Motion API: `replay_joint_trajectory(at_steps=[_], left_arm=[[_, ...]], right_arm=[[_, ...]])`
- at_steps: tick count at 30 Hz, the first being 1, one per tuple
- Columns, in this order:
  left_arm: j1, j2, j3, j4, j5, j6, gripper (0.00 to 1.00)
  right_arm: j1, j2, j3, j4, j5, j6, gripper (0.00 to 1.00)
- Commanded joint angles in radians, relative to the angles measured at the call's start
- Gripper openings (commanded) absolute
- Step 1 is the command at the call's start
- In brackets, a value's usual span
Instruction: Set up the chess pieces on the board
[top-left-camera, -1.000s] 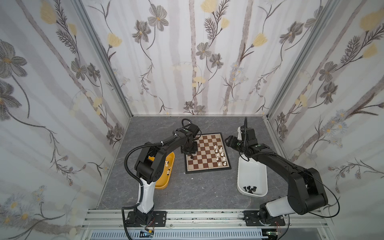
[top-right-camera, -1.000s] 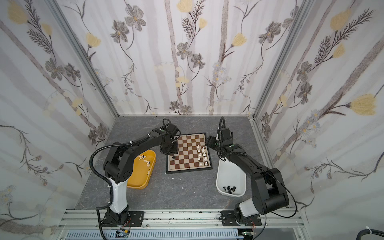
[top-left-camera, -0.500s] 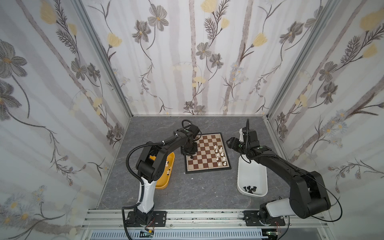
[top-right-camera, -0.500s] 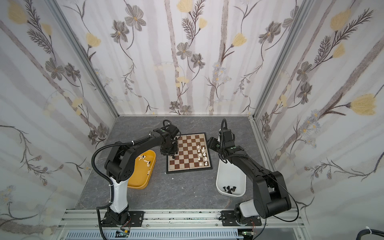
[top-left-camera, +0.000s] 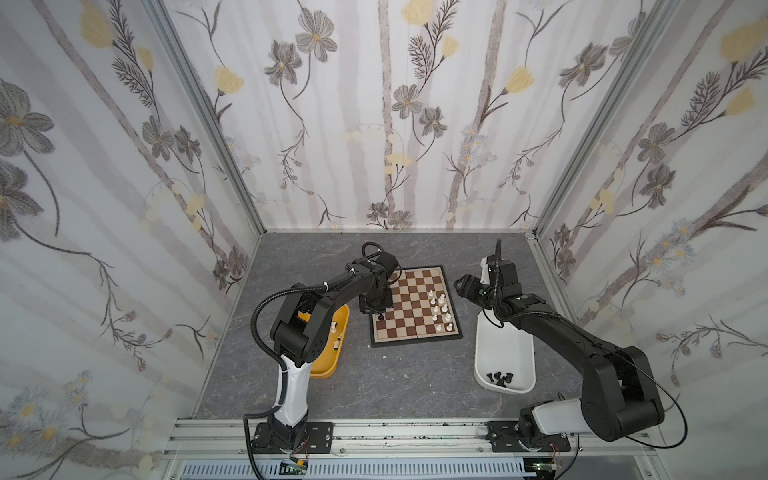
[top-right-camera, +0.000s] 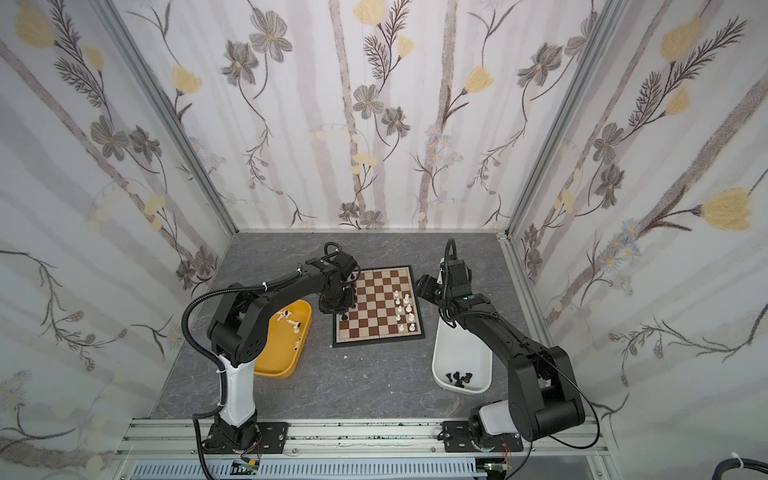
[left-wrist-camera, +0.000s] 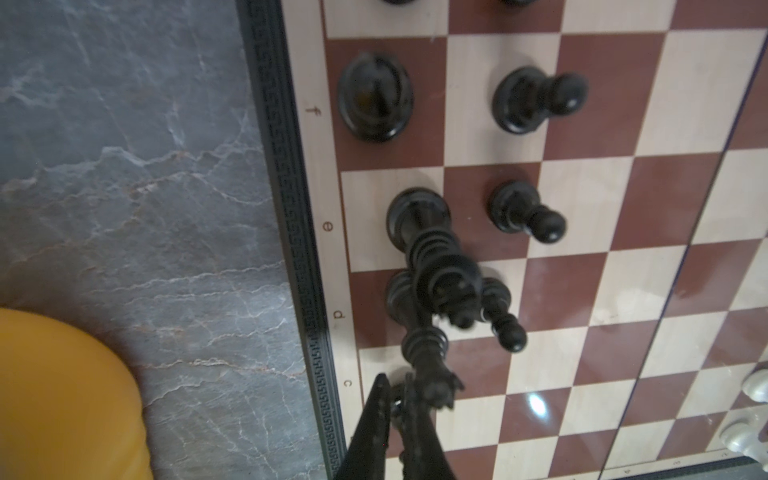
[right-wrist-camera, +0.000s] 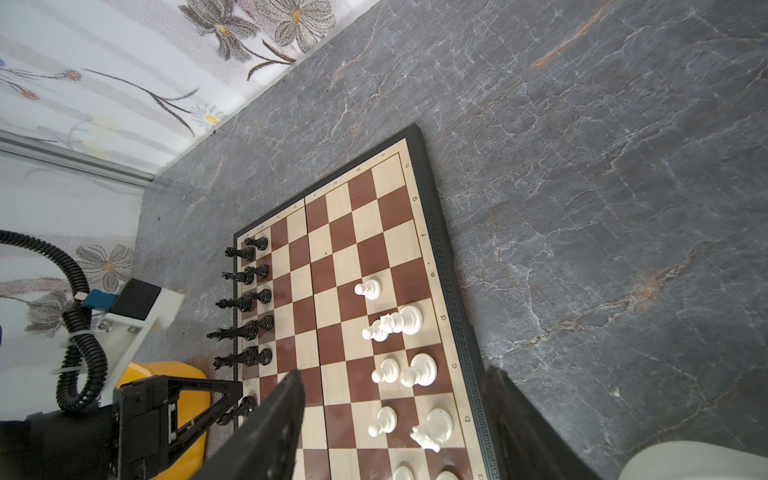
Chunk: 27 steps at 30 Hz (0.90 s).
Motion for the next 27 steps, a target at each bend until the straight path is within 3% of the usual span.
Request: replay_joint_trajectory(at_steps=[1, 9, 19, 22, 23, 25, 26, 27], left_arm=[[0.000, -0.008, 0.000, -0.009, -0.023, 0.004, 0.12], [0.001, -0.008, 0.016, 0.002, -0.019, 0.004, 0.25], [0.009, -0.092, 0.048, -0.038, -0.114, 0.035, 0.43], [0.011, -0.147, 0.035, -0.043, -0.153, 0.066, 0.56], [0.011, -0.173, 0.030, -0.045, -0.166, 0.081, 0.63], [0.009, -0.232, 0.015, -0.042, -0.183, 0.117, 0.92], [0.009, -0.268, 0.001, -0.032, -0.187, 0.139, 1.00], [0.010, -0.303, -0.014, -0.021, -0.186, 0.161, 1.00]], right_arm=[[-0.001, -0.006, -0.004, 0.046, -0.011, 0.008, 0.69], [-0.001, -0.015, -0.007, 0.046, -0.010, 0.007, 0.71], [-0.010, -0.067, 0.005, -0.005, 0.019, -0.016, 0.86], [-0.022, -0.119, -0.022, -0.029, 0.037, -0.017, 0.96], [-0.026, -0.140, -0.034, -0.043, 0.049, -0.015, 0.99], [-0.041, -0.189, -0.062, -0.072, 0.059, -0.008, 1.00], [-0.049, -0.217, -0.081, -0.086, 0.063, 0.003, 1.00], [-0.059, -0.250, -0.101, -0.104, 0.071, 0.019, 1.00]])
